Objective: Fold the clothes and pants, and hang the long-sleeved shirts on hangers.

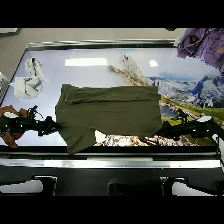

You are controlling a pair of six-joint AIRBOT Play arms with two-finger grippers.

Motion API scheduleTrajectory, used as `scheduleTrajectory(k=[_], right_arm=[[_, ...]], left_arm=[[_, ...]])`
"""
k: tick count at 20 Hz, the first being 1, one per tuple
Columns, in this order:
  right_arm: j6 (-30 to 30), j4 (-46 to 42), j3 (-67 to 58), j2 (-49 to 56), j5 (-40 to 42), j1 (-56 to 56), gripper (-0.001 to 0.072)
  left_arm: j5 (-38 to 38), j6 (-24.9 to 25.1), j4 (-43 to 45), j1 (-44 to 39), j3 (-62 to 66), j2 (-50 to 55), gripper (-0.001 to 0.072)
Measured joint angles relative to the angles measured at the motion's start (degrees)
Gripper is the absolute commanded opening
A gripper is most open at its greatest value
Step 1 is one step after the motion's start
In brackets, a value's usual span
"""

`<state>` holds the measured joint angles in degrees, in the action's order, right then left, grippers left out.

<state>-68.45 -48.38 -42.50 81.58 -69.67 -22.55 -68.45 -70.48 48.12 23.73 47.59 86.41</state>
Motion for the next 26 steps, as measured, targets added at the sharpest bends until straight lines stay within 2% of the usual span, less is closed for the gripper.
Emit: scheduleTrajectory(k=[6, 11, 18, 21, 23, 26], right_arm=[[0.3, 3.1, -0.6, -1.8, 0.2, 0.0, 0.0023], [-0.9, 3.3, -8.1, -6.6, 0.1, 2.4, 0.0023], [-10.6, -7.6, -40.8, -8.6, 0.6, 11.5, 0.0024], [-16.4, -12.6, -58.2, -9.0, -2.9, 12.5, 0.0024], [-18.4, -14.9, -68.0, -10.6, -6.5, 12.8, 0.0024], [-20.2, -18.6, -75.2, -17.0, -9.9, 13.0, 0.0024]], left_arm=[[1.1, 0.6, -2.2, -1.3, 1.0, -0.3, 0.0018], [1.3, 0.2, -2.9, -5.7, 11.3, -2.9, 0.0017], [0.9, -5.9, 0.6, -9.0, 46.4, -6.2, 0.0017], [-0.8, -9.2, 4.0, -9.3, 62.9, -7.4, 0.0017], [-1.8, -10.7, 6.7, -9.4, 68.8, -10.8, 0.0017], [-2.2, -12.5, 12.1, -9.4, 69.3, -20.2, 0.0017]])
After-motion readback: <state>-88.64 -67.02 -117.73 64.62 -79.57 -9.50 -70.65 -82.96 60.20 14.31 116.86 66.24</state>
